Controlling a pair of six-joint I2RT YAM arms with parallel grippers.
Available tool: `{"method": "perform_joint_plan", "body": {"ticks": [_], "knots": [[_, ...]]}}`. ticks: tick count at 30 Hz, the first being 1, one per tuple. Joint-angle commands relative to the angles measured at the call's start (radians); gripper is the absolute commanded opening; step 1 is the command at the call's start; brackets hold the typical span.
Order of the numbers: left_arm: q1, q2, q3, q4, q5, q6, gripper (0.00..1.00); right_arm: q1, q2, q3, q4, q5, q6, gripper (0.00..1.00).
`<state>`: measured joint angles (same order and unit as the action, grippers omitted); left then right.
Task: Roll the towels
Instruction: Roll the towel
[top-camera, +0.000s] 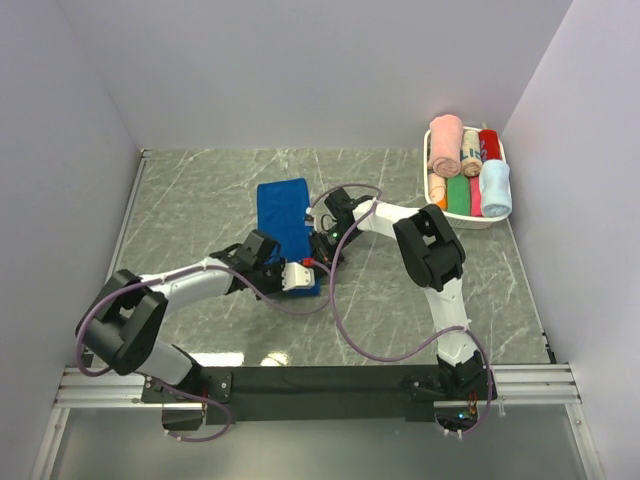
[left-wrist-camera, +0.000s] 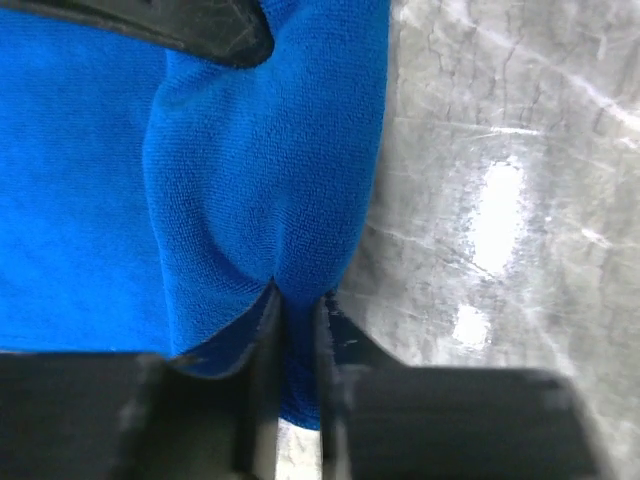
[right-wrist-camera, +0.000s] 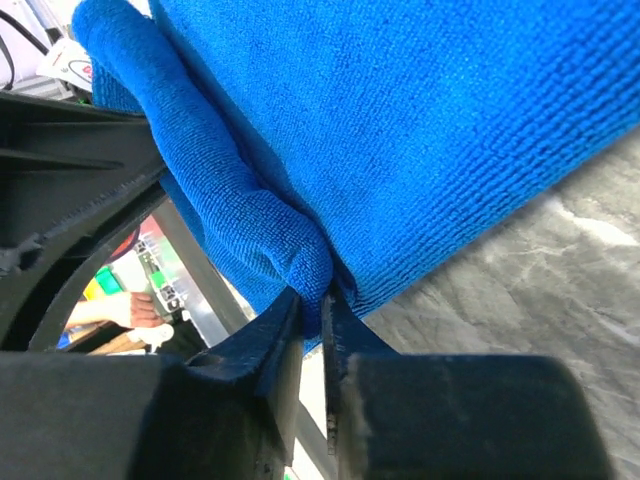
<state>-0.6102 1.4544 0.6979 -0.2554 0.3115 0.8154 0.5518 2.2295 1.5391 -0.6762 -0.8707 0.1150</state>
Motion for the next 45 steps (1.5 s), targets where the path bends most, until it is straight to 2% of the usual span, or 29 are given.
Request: {"method": "perform_joint_plan", "body": {"ticks": [1, 3, 4, 7, 8, 9, 10, 12, 16, 20, 23, 26, 30, 33, 34, 38, 45], "knots": [[-0.003, 0.081, 0.044, -0.194, 0.075, 0.008, 0.1, -0.001, -0.022, -0.016, 0.029, 0.082, -0.034, 0.28], [0.004, 0.119, 0.074, -0.284, 0.121, 0.002, 0.07, -0.024, -0.078, -0.04, 0.05, 0.094, -0.034, 0.37], [0.019, 0.13, 0.101, -0.312, 0.136, 0.002, 0.04, -0.035, -0.102, -0.072, 0.078, 0.108, -0.035, 0.45], [0.067, 0.182, 0.173, -0.435, 0.204, 0.005, 0.01, -0.101, -0.217, -0.15, 0.127, 0.14, -0.046, 0.53], [0.084, 0.219, 0.193, -0.467, 0.224, 0.001, 0.01, -0.119, -0.288, -0.175, 0.16, 0.154, -0.055, 0.62], [0.102, 0.242, 0.242, -0.531, 0.259, 0.005, 0.01, -0.159, -0.33, -0.204, 0.185, 0.168, -0.064, 0.63], [0.136, 0.27, 0.27, -0.573, 0.283, 0.01, 0.01, -0.176, -0.371, -0.271, 0.208, 0.185, -0.095, 0.77], [0.168, 0.363, 0.363, -0.649, 0.322, 0.037, 0.01, -0.208, -0.493, -0.338, 0.271, 0.222, -0.141, 0.78], [0.228, 0.565, 0.518, -0.849, 0.411, 0.074, 0.01, -0.245, -0.671, -0.48, 0.281, 0.289, -0.282, 0.78], [0.244, 0.676, 0.624, -0.895, 0.408, 0.074, 0.01, -0.219, -0.903, -0.553, 0.262, 0.387, -0.379, 0.74], [0.245, 0.739, 0.698, -0.923, 0.402, 0.061, 0.01, -0.138, -0.982, -0.583, 0.234, 0.397, -0.471, 0.7], [0.245, 0.791, 0.747, -0.943, 0.399, 0.051, 0.01, -0.031, -0.989, -0.586, 0.224, 0.432, -0.564, 0.66], [0.251, 0.822, 0.753, -0.943, 0.4, 0.036, 0.01, 0.181, -0.93, -0.564, 0.282, 0.487, -0.643, 0.64], [0.253, 0.827, 0.753, -0.941, 0.4, 0.028, 0.03, 0.264, -0.855, -0.55, 0.355, 0.548, -0.705, 0.67], [0.254, 0.833, 0.755, -0.943, 0.399, 0.027, 0.04, 0.302, -0.837, -0.553, 0.412, 0.564, -0.736, 0.71], [0.256, 0.844, 0.764, -0.94, 0.391, 0.019, 0.04, 0.355, -0.707, -0.54, 0.52, 0.611, -0.798, 0.73], [0.26, 0.85, 0.762, -0.93, 0.391, 0.011, 0.06, 0.418, -0.601, -0.531, 0.593, 0.589, -0.89, 0.72]]}}
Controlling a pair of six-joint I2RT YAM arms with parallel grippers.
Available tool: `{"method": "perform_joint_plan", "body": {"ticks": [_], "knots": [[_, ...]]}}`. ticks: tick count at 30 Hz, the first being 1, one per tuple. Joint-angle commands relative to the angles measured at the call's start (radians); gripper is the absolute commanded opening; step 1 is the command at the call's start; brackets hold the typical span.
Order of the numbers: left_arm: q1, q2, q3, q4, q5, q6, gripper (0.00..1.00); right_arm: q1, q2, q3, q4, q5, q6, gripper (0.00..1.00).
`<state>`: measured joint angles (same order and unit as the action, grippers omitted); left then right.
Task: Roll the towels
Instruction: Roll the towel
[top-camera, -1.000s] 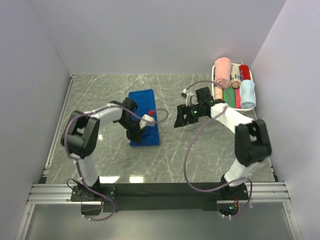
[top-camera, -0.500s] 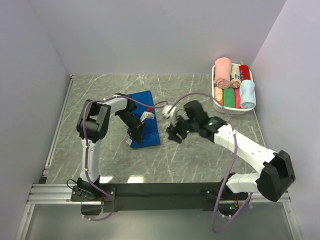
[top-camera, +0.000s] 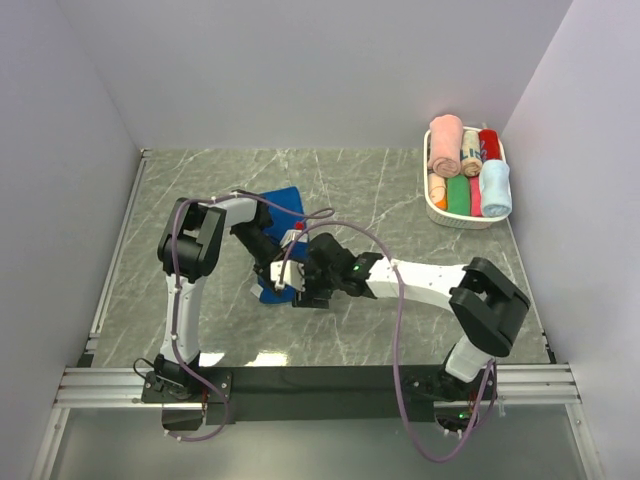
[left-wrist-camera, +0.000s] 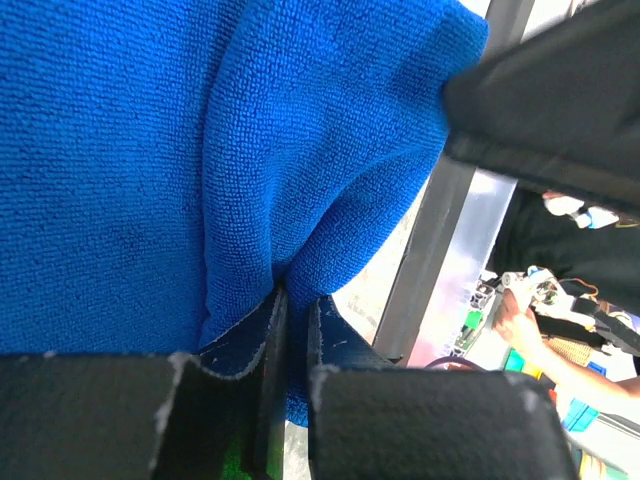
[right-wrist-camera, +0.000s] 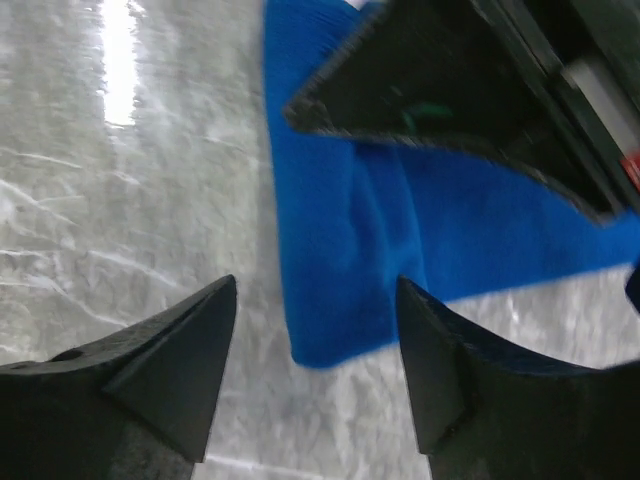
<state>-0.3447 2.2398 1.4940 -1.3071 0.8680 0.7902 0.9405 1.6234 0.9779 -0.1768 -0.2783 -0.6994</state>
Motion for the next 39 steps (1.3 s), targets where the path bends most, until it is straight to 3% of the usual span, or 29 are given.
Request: {"method": "perform_joint_plan", "body": {"ticks": [1, 8, 10, 12, 13, 14, 15, 16, 21, 25, 31, 36, 39], "knots": [[-0.005, 0.067, -0.034, 0.124, -0.165, 0.037, 0.06, 0.035, 0.016, 0.033, 0.082, -0.013, -0.092, 0.7], [0.012, 0.041, -0.035, 0.154, -0.162, 0.027, 0.09, 0.041, 0.145, 0.036, 0.097, -0.006, -0.115, 0.62], [0.018, 0.021, -0.044, 0.164, -0.162, 0.024, 0.1, 0.035, 0.174, 0.048, 0.094, 0.007, -0.121, 0.56], [0.022, 0.012, -0.049, 0.166, -0.162, 0.03, 0.11, 0.034, 0.205, 0.059, 0.079, 0.024, -0.12, 0.43], [0.032, 0.004, -0.051, 0.16, -0.156, 0.033, 0.11, 0.034, 0.216, 0.08, 0.044, 0.025, -0.111, 0.25], [0.036, 0.0, -0.051, 0.152, -0.149, 0.053, 0.12, 0.031, 0.234, 0.096, 0.021, 0.028, -0.103, 0.18], [0.047, -0.005, -0.048, 0.143, -0.146, 0.064, 0.13, 0.03, 0.242, 0.122, -0.001, 0.025, -0.085, 0.02], [0.052, -0.012, -0.048, 0.137, -0.139, 0.072, 0.15, 0.023, 0.248, 0.133, -0.019, 0.018, -0.069, 0.0], [0.111, -0.075, -0.029, 0.112, -0.098, 0.099, 0.22, -0.019, 0.268, 0.269, -0.263, -0.171, 0.038, 0.0], [0.191, -0.129, 0.011, 0.066, -0.014, 0.112, 0.36, -0.06, 0.288, 0.335, -0.448, -0.335, 0.127, 0.0], [0.332, -0.189, 0.038, 0.035, 0.057, 0.112, 0.43, -0.135, 0.406, 0.426, -0.572, -0.508, 0.235, 0.0], [0.453, -0.307, -0.066, 0.121, 0.075, 0.052, 0.46, -0.184, 0.561, 0.574, -0.68, -0.599, 0.247, 0.0], [0.451, -0.491, -0.197, 0.248, 0.039, 0.012, 0.48, -0.218, 0.662, 0.661, -0.759, -0.66, 0.25, 0.0]]}}
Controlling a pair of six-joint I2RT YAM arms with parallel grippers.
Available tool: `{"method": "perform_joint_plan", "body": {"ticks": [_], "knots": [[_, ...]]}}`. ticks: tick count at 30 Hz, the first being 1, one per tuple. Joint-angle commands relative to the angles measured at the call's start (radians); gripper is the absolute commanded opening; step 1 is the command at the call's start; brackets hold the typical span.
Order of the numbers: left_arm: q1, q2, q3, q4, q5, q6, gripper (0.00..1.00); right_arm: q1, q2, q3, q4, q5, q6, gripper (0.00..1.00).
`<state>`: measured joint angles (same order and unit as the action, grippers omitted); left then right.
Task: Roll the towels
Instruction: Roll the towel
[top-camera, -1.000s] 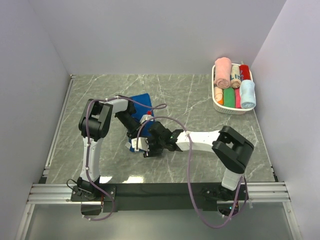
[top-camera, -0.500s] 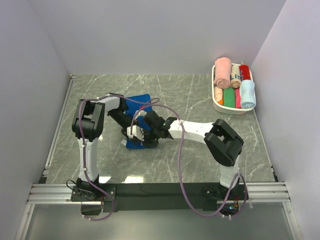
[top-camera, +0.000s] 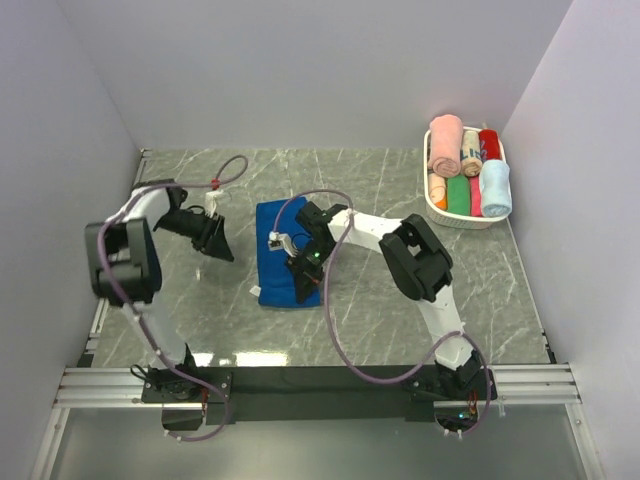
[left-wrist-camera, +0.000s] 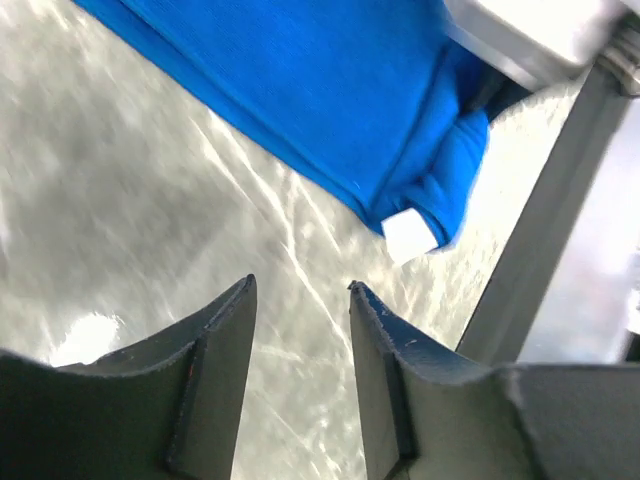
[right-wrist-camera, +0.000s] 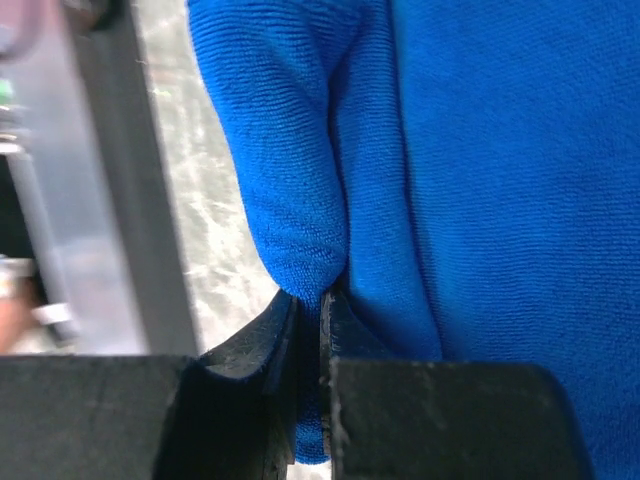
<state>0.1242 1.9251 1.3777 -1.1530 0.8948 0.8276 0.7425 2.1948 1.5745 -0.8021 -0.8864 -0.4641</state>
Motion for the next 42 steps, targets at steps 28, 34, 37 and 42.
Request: {"method": "perform_joint_plan", "body": {"ticks": [28, 34, 37, 42], "knots": [[-0.841, -0.534, -0.695, 0.731, -0.622, -0.093, 0.31, -0.1, 0.441, 0.392, -0.356, -0.232, 0.196, 0.0], [-0.819, -0.445, -0.71, 0.642, -0.626, -0.13, 0.13, -0.147, 0.367, 0.345, -0.312, -0.238, 0.237, 0.26], [-0.755, -0.387, -0.655, 0.532, -0.565, -0.11, 0.05, -0.209, 0.323, 0.329, -0.356, -0.256, 0.203, 0.38], [-0.667, -0.345, -0.6, 0.421, -0.502, -0.045, 0.01, -0.294, 0.228, 0.294, -0.35, -0.255, 0.185, 0.54]]}}
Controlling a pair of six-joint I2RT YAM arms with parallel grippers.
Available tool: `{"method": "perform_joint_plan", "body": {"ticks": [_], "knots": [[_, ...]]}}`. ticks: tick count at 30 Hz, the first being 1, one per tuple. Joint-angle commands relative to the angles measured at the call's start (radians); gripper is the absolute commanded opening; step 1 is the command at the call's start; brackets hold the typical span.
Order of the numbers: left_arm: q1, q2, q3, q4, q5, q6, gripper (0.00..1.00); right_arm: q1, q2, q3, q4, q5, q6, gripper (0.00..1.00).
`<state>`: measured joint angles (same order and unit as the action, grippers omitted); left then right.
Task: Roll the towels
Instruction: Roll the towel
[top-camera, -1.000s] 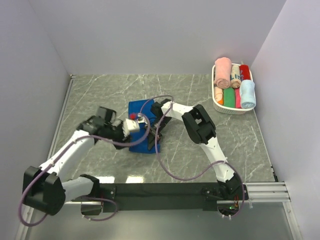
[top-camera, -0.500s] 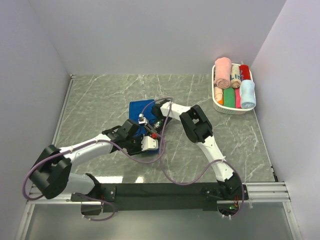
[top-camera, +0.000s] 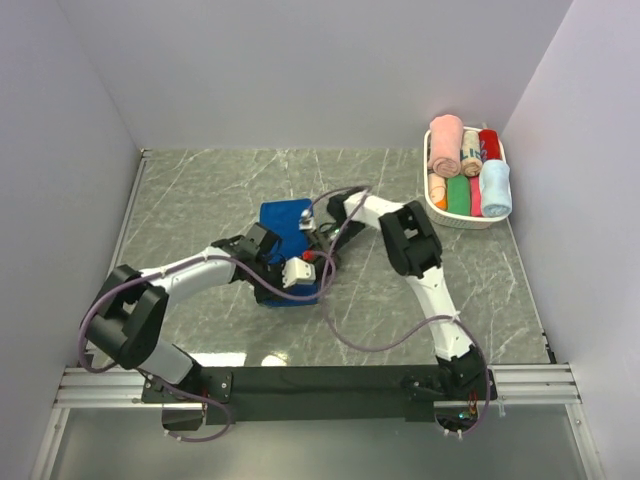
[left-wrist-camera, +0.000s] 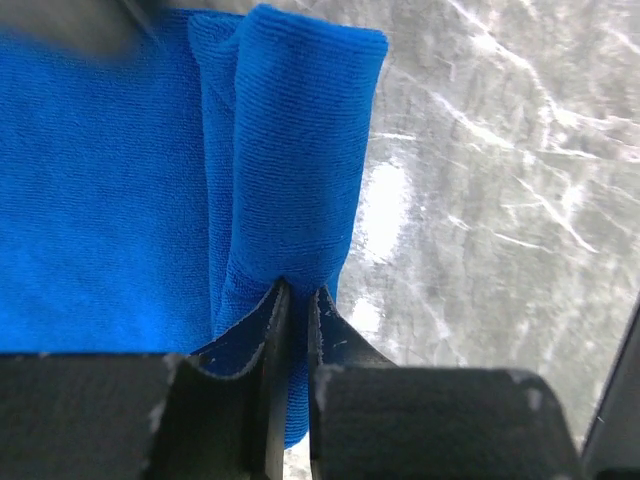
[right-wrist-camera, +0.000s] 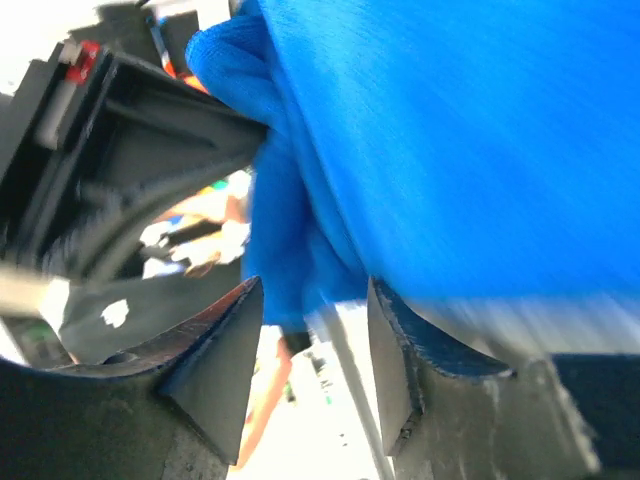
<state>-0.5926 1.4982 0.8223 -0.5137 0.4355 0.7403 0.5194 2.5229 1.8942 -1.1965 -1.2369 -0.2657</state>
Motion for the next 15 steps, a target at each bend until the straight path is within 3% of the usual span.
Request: {"method": "perform_joint_plan", "body": {"ticks": [1, 4, 7, 15], "knots": [[0.057, 0.095, -0.035, -0.256, -0.017, 0.059, 0.01, -0.094, -0.148, -0.039, 0.085, 0.097, -0.004, 0.54], [0.099, 0.146, 0.029, -0.308, 0.037, 0.07, 0.01, -0.14, -0.267, -0.124, 0.228, 0.148, 0.077, 0.54], [0.157, 0.239, 0.092, -0.374, 0.083, 0.079, 0.01, -0.176, -0.363, -0.199, 0.268, 0.245, 0.063, 0.55], [0.275, 0.575, 0.458, -0.624, 0.207, 0.117, 0.01, -0.279, -0.79, -0.613, 0.575, 0.511, 0.025, 0.4]]}}
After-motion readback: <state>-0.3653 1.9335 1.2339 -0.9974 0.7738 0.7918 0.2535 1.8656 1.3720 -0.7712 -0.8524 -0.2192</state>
